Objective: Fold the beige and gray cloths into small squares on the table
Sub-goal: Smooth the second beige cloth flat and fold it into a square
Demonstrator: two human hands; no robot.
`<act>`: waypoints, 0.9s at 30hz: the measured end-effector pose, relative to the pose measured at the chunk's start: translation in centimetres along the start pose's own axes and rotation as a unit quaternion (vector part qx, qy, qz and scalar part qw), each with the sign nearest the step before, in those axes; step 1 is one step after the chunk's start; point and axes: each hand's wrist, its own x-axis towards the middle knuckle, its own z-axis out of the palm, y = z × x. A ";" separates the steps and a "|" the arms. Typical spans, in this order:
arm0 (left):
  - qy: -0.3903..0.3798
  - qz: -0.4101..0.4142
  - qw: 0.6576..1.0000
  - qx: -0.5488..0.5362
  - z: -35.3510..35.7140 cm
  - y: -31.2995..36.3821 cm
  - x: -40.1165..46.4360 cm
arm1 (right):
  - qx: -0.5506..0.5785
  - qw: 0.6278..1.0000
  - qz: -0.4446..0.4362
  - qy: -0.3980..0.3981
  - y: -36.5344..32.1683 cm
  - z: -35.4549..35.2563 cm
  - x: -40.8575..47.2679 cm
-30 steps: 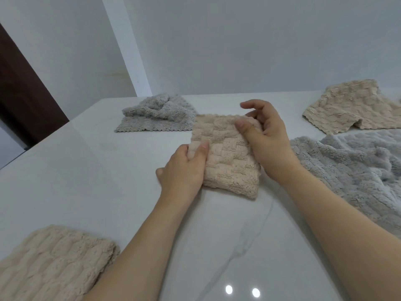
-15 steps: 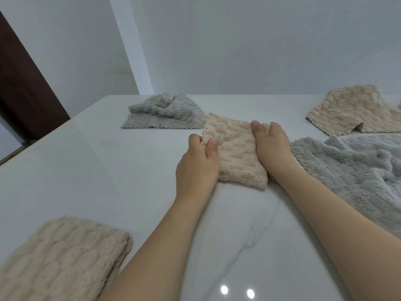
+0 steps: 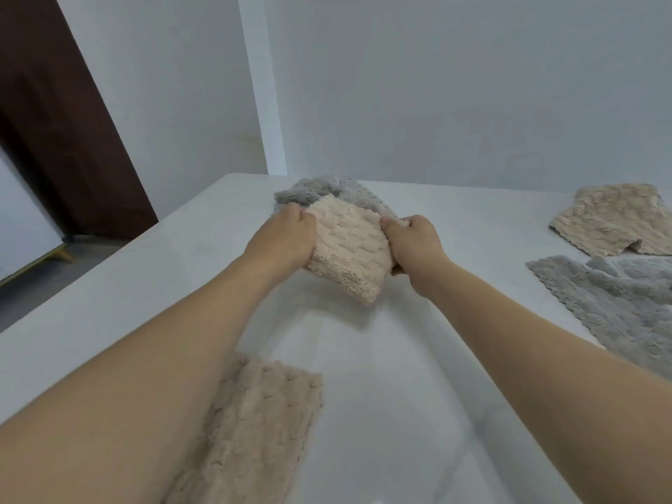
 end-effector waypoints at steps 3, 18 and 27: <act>0.011 -0.030 0.999 0.032 -3.3 -6.3 1.3 | -0.006 0.999 0.001 -0.052 -1.0 5.6 -0.1; 0.174 -0.111 0.974 0.097 -11.3 -23.9 6.4 | -0.176 0.960 -0.161 -0.143 -2.6 26.3 4.9; 0.197 -0.165 0.961 0.103 -11.5 -28.5 7.3 | -0.301 0.921 -0.201 -0.147 -0.9 30.8 6.9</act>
